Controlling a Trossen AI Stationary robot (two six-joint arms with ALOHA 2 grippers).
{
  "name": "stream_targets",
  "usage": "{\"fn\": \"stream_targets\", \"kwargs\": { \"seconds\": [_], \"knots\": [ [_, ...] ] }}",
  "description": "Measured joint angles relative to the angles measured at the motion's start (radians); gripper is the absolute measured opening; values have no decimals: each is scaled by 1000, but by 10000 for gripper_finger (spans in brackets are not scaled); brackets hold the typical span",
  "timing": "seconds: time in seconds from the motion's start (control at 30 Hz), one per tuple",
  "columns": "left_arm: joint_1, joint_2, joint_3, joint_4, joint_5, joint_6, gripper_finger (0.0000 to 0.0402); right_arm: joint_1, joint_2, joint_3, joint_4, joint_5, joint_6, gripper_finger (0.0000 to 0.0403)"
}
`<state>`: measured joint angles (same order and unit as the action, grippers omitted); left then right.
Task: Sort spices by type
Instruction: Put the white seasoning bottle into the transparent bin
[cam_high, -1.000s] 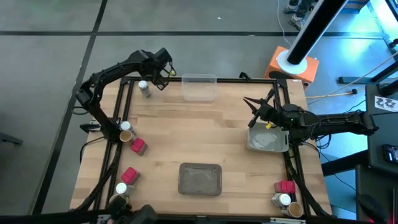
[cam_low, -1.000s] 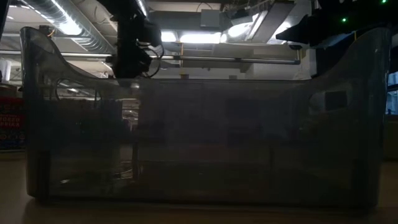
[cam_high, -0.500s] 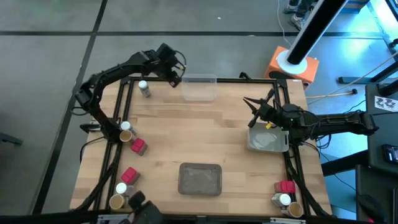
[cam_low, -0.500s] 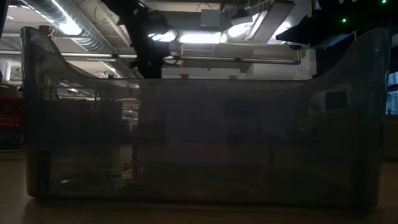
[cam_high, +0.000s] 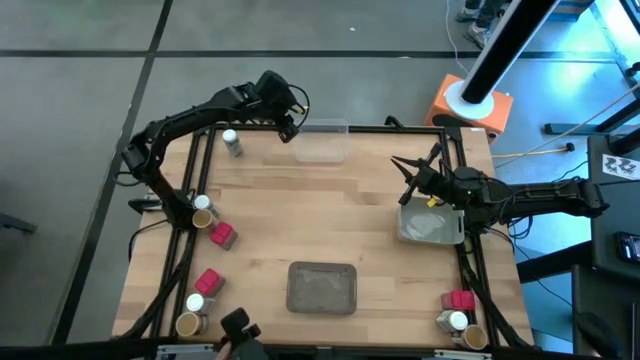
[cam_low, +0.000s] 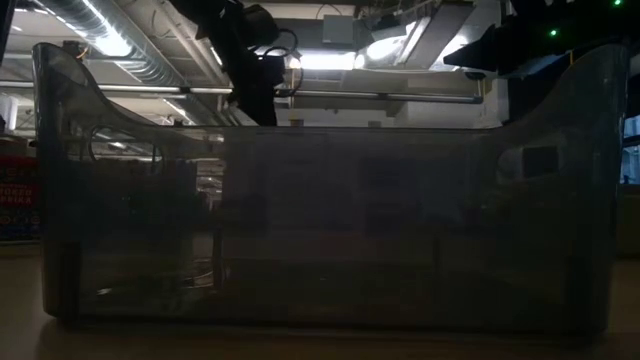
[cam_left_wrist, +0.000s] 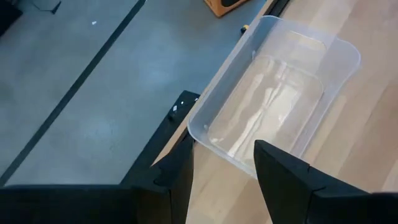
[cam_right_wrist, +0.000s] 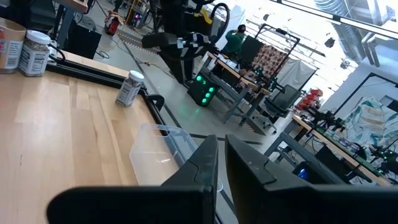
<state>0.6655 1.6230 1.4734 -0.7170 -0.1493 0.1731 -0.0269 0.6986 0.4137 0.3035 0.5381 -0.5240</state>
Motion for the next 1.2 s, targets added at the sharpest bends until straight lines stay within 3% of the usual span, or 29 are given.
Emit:
{"fn": "stream_targets", "kwargs": {
  "seconds": [0.5, 0.67, 0.83, 1.2],
  "knots": [
    [0, 0, 0, 0, -3, 41, 18, 0, 0, 0, 0, 0, -2, 33],
    [0, 0, 0, -1, -2, -5, 3, 0, 0, 0, 0, 0, -2, 33],
    [5, 0, 0, -10, -1, -18, 53, 0, 0, 0, 0, 0, -2, 33],
    [44, 0, -1, -128, -26, -61, 242, 0, 0, 0, 0, 0, -2, 33]
  ]
}}
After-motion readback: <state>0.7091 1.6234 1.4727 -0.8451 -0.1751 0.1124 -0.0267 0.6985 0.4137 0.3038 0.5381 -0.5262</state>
